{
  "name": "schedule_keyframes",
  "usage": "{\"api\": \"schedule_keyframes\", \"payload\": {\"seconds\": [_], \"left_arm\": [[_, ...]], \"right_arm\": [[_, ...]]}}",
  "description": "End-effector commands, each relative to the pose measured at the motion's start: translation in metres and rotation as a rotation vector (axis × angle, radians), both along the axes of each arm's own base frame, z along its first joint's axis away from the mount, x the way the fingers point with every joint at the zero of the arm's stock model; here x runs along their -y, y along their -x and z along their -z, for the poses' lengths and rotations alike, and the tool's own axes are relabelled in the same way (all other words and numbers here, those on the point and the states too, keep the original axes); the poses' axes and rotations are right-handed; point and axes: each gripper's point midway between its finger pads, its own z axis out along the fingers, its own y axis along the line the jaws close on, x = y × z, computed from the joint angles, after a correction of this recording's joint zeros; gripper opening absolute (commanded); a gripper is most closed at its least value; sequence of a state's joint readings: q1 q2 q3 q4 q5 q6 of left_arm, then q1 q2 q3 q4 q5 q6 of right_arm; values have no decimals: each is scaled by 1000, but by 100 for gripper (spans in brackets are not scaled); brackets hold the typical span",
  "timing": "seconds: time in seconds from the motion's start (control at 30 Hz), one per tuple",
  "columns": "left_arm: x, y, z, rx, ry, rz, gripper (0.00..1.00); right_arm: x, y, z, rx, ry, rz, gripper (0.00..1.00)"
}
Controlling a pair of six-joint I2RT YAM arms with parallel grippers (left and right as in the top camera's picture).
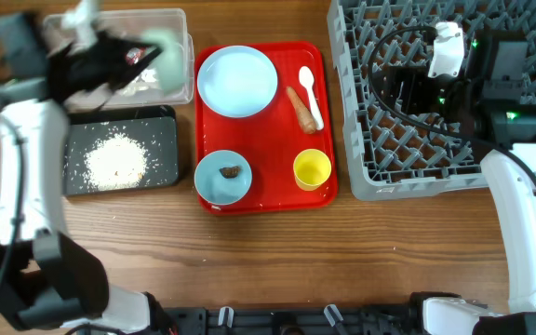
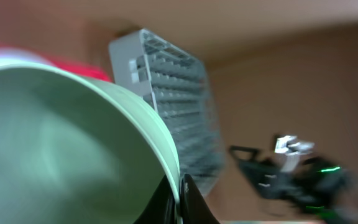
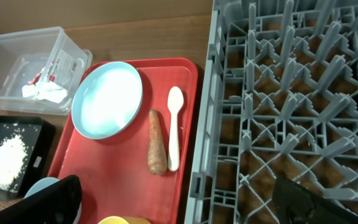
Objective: Sort waste into correct bins and load items into the dishwasher rack
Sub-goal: 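Place the empty rice bowl onto the plate on the red tray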
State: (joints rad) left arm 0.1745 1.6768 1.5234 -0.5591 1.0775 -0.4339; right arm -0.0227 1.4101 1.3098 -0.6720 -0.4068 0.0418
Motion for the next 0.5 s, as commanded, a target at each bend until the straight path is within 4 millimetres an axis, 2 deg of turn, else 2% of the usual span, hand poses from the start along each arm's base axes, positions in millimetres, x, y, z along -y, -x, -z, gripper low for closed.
{"api": "schedule_keyframes", "payload": {"seconds": [0.0, 0.1, 0.2, 0.3, 0.37, 0.47], "left_arm": [[62, -25, 14, 269, -581, -87, 4], [91, -34, 56, 331, -932, -75, 4], [111, -38, 112, 292, -1129, -26, 4], [116, -49, 172, 218, -1199, 18, 4], [119, -55, 203, 193, -1212, 37, 4], [121, -59, 225, 176, -1221, 50, 4]], "right_arm": [[-1, -3, -5, 5, -7, 8, 100], [-1, -1, -2, -8, -7, 8, 100], [-1, 1, 0, -20, -7, 8, 100], [-1, 2, 0, -23, -8, 8, 100], [-1, 2, 0, -24, -8, 8, 100], [-1, 5, 3, -43, -8, 8, 100]]}}
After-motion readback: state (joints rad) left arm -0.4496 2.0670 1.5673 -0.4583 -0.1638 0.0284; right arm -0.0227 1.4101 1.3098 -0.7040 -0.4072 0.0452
